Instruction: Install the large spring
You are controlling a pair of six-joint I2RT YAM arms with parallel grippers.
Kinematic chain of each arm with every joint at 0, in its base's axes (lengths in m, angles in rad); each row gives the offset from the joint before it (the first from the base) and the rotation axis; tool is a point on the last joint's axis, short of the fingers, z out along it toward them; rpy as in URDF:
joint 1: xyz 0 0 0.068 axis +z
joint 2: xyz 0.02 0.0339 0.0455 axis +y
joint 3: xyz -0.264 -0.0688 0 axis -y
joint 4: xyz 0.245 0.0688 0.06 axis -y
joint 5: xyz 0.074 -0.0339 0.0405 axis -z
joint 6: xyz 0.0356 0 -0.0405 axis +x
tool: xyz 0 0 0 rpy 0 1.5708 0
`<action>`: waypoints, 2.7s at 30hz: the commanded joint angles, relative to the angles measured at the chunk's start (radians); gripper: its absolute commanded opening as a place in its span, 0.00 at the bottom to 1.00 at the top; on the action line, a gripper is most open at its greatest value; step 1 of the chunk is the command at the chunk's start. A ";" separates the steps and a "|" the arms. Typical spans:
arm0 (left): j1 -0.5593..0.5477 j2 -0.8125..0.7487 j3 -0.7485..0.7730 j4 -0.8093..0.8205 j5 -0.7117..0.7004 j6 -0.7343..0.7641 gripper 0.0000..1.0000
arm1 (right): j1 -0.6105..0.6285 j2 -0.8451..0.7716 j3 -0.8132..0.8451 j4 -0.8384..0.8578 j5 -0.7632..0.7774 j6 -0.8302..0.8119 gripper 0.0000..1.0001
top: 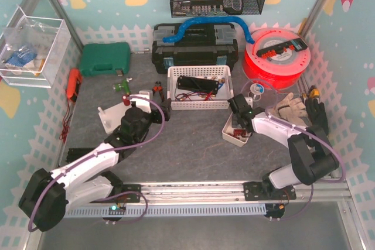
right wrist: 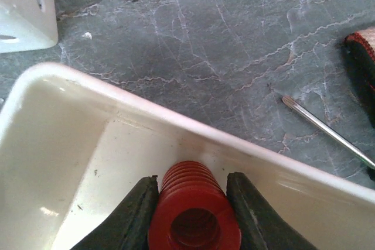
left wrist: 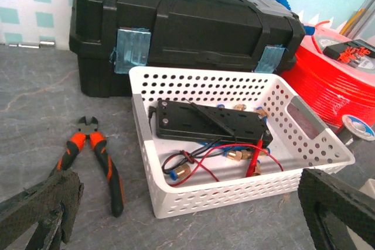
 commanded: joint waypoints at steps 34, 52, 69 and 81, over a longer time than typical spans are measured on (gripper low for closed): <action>-0.146 0.053 -0.242 0.760 0.506 0.740 0.67 | 0.212 -0.377 0.128 0.332 -0.869 -0.133 0.00; -0.164 0.171 -0.157 0.700 0.467 0.894 0.58 | 0.295 -0.296 0.117 0.415 -0.843 -0.105 0.00; -0.154 0.196 -0.165 0.708 0.465 0.918 0.49 | 0.296 -0.287 0.119 0.411 -0.846 -0.090 0.00; -0.109 0.092 -0.222 0.681 0.497 0.878 0.00 | 0.292 -0.242 0.136 0.348 -0.601 -0.111 0.40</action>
